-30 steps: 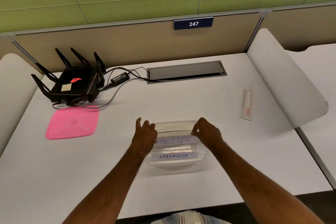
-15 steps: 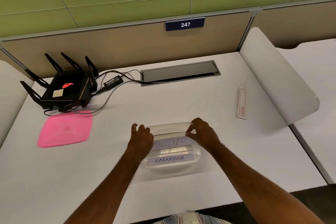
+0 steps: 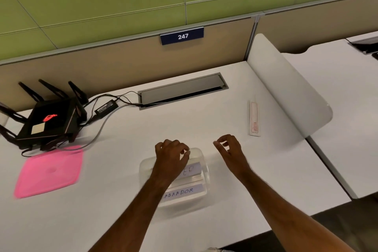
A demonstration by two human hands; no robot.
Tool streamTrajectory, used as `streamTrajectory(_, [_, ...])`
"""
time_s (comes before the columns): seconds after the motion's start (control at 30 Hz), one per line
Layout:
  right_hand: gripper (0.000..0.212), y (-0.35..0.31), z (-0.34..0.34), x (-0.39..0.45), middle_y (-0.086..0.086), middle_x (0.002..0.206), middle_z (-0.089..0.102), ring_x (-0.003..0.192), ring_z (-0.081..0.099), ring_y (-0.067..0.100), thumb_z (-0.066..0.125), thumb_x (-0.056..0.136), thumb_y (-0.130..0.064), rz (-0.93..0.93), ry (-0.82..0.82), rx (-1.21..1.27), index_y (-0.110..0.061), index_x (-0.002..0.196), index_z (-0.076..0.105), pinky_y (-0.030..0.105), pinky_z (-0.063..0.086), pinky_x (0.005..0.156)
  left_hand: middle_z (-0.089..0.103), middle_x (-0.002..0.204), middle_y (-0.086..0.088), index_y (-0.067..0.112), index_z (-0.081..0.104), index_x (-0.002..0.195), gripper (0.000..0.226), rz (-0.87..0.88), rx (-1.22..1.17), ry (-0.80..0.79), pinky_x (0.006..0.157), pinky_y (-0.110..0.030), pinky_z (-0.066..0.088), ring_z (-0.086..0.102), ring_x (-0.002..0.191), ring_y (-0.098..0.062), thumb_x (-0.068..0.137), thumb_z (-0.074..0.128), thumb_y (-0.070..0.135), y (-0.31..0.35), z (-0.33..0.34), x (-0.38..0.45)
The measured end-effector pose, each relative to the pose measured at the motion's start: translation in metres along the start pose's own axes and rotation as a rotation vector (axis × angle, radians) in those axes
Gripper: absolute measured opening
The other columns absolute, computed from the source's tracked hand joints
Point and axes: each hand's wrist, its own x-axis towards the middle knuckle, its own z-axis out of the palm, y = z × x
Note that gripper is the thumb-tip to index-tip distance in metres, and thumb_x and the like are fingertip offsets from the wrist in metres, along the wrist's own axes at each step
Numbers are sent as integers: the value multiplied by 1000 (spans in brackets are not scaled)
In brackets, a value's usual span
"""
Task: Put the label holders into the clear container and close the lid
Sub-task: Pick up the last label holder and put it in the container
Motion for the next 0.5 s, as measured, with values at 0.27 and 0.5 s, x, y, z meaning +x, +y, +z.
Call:
streamTrajectory(0.27, [18,33,-33,14,-11,109,62,100,60,12,65,96,-47,112,151,17,-31,102,59,30,51,82,63,99,20,36,68,108,17,9,-139,-76,91,-26,22,52,107,-9,92,63,39,46,31,50])
streamTrajectory(0.5, [24,60,-53,27,-5,102,62,88,62,18,69,95,-39,254,239,46,-26,102,51,30,52,72,63,116,12,28,65,120,27,4,-286,-199,99,-29,37,50,118,-14,93,65,33,77,56,97])
